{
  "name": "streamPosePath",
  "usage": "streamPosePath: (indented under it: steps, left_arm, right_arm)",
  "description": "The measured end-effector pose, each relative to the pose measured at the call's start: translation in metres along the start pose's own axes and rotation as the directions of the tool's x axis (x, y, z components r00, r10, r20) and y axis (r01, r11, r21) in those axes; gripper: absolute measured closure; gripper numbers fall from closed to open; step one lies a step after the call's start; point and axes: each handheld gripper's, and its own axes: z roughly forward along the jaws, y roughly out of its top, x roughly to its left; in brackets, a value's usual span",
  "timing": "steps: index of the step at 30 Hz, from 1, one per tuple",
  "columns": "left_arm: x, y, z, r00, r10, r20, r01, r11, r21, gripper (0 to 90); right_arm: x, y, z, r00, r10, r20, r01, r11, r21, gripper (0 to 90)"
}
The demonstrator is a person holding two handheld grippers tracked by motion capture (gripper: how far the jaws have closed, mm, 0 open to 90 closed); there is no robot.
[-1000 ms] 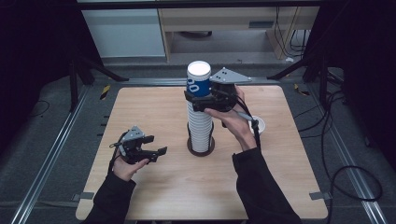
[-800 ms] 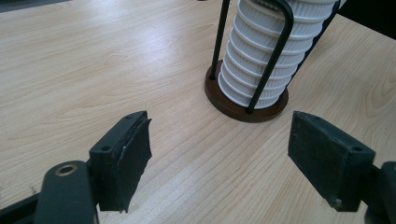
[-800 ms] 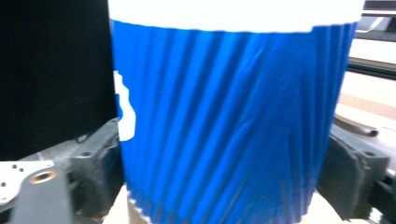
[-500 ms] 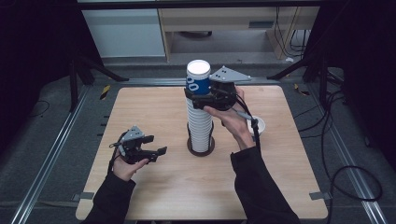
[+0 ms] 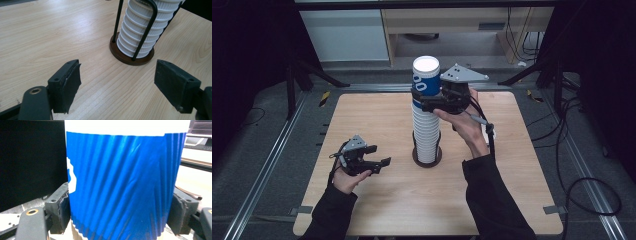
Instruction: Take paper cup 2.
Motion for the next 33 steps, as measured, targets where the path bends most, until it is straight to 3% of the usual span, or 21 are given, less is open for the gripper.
streamPosePath:
  steps: [20, 33]
  left_arm:
    - [-0.001, 0.0, 0.0, 1.0, -0.001, -0.001, 0.001, 1.0, -0.001, 20.5]
    - [-0.004, 0.002, -0.003, 0.9999, 0.011, 0.004, -0.011, 0.9999, -0.004, 21.2]
  right_arm:
    - [-0.002, 0.037, -0.015, 0.9993, 0.016, 0.034, -0.012, 0.991, -0.133, 21.1]
    - [-0.003, 0.032, -0.051, 0.9985, -0.031, 0.044, 0.036, 0.992, -0.122, 21.0]
